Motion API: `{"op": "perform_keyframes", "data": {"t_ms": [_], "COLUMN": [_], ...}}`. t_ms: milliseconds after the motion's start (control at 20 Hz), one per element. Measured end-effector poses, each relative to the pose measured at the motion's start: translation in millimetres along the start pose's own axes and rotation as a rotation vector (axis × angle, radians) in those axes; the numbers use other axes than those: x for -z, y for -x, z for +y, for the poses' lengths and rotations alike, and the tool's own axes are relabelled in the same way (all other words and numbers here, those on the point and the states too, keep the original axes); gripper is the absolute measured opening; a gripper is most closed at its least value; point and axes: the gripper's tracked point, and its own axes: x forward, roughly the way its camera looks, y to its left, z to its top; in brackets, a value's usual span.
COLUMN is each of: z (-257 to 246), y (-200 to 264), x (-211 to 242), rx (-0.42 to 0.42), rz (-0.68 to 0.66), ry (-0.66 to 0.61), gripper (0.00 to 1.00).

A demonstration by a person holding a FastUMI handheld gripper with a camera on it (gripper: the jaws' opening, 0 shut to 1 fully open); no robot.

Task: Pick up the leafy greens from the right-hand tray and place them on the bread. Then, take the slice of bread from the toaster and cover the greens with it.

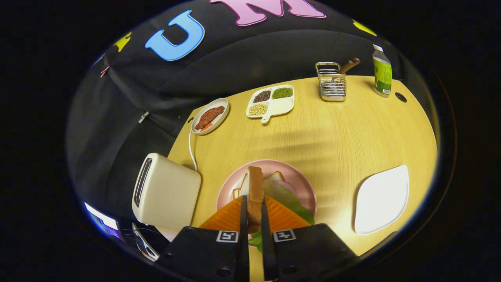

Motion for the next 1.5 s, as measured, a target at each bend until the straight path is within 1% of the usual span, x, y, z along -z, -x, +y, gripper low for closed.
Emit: {"op": "perform_keyframes", "data": {"t_ms": [50, 150, 250, 300, 350, 450, 600, 700, 900, 1050, 1150, 1350, 1500], "z": [-7, -18, -27, -26, -24, -20, -13, -9, -3, 6, 11, 10, 16], "y": [-2, 2, 5, 5, 8, 20, 48, 74, 140, 198, 237, 317, 354], "x": [2, 3, 5, 6, 4, -9, -26, -41, -78, -111, -128, -148, -125], "rx": [0.009, 0.024, 0.035, 0.026, 0.014, -0.004, -0.014, -0.007, 0.059, 0.089, 0.128, 0.266, 0.324], "rz": [0.004, -0.011, -0.016, -0.019, -0.029, -0.092, -0.199, -0.283, -0.477, -0.631, -0.723, -0.891, -0.941], "ry": [0.0, 0.005, 0.012, 0.008, 0.005, 0.012, 0.051, 0.105, 0.25, 0.337, 0.363, 0.429, 0.399], "gripper": [0.29, 0.34, 0.53, 0.56, 0.7, 0.98, 0.99, 0.99, 0.98, 0.98, 0.98, 0.98, 0.98]}}
